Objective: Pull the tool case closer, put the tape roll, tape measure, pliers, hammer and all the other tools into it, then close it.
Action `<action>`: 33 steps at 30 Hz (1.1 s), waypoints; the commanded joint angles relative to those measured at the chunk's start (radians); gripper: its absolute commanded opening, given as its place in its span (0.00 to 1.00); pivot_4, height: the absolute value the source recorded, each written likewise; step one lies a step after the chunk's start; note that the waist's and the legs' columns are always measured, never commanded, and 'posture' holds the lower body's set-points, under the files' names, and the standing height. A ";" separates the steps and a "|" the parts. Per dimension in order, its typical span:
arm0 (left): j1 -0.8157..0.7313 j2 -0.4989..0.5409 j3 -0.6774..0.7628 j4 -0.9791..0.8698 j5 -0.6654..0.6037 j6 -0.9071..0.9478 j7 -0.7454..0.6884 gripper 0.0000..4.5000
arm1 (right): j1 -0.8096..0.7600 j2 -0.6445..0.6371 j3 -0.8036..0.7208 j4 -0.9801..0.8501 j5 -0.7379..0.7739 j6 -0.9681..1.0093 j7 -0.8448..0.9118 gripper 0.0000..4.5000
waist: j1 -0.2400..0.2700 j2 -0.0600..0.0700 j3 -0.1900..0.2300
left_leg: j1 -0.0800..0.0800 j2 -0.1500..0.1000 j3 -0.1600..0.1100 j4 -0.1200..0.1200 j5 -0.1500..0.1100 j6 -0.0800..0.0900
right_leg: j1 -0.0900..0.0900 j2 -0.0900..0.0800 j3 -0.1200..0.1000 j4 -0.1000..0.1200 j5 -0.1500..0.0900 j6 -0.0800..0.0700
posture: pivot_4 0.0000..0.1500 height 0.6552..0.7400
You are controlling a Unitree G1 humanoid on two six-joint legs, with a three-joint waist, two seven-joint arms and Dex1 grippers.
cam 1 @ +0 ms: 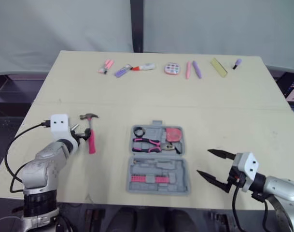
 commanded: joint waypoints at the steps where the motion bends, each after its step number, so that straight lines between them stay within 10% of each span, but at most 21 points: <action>1: -0.035 -0.004 -0.011 0.032 0.027 -0.029 -0.012 1.00 | 0.011 0.003 -0.013 -0.038 0.006 -0.001 -0.020 0.99 | 0.000 0.000 0.000 | 0.000 0.000 0.000 0.000 0.000 0.000 | 0.000 0.000 0.000 0.000 0.000 0.000 | 1.00 1.00; 33: -0.376 -0.042 -0.090 0.637 0.171 -0.241 -0.082 1.00 | 0.064 0.006 -0.017 -0.069 -0.010 -0.003 -0.091 0.99 | 0.002 0.000 -0.001 | 0.001 -0.003 -0.001 0.004 0.000 0.000 | -0.002 -0.003 -0.003 0.013 0.000 0.001 | 1.00 1.00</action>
